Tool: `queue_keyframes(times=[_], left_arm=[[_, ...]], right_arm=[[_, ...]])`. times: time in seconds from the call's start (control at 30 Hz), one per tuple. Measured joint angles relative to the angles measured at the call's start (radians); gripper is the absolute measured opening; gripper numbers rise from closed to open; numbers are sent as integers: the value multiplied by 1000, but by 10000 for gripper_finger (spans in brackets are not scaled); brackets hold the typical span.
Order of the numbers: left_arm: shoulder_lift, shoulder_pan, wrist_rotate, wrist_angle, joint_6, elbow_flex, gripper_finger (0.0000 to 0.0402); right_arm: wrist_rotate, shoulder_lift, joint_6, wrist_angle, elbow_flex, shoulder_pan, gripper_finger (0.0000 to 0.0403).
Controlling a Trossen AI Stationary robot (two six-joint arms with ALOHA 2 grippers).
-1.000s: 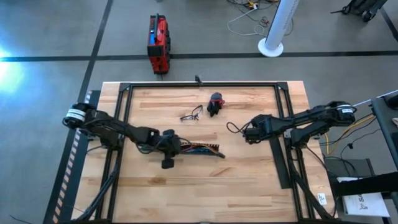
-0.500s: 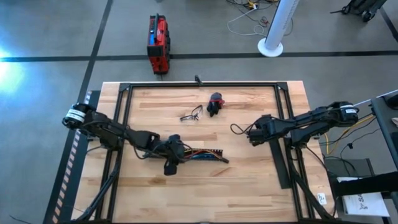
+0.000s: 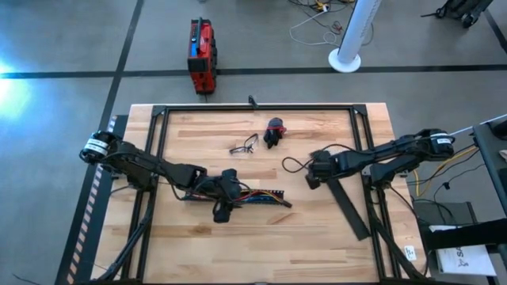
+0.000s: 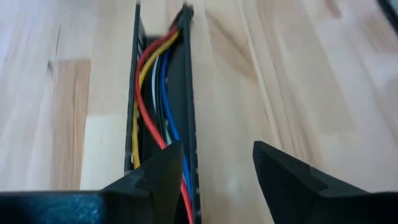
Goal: Ziptie cables
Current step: Close the black cable duct lid
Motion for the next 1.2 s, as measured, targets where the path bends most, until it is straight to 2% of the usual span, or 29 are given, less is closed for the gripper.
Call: queue_keyframes(times=[0.2,0.3,0.57,0.77,0.97,1.2], left_arm=[[6,-1,-1,139,44,-9,166],[17,-1,-1,154,57,-11,159],[73,-1,-33,220,74,-12,143],[124,-1,-235,337,150,-6,144],[130,8,-403,420,332,12,169],[174,87,-326,525,439,16,189]], right_arm=[[2,30,-182,413,1,-2,3],[-19,33,-264,509,16,-2,1],[-54,32,-433,514,96,0,0],[-94,31,-465,512,131,3,0],[-134,31,-467,512,132,7,0],[-143,31,-465,517,132,8,0]])
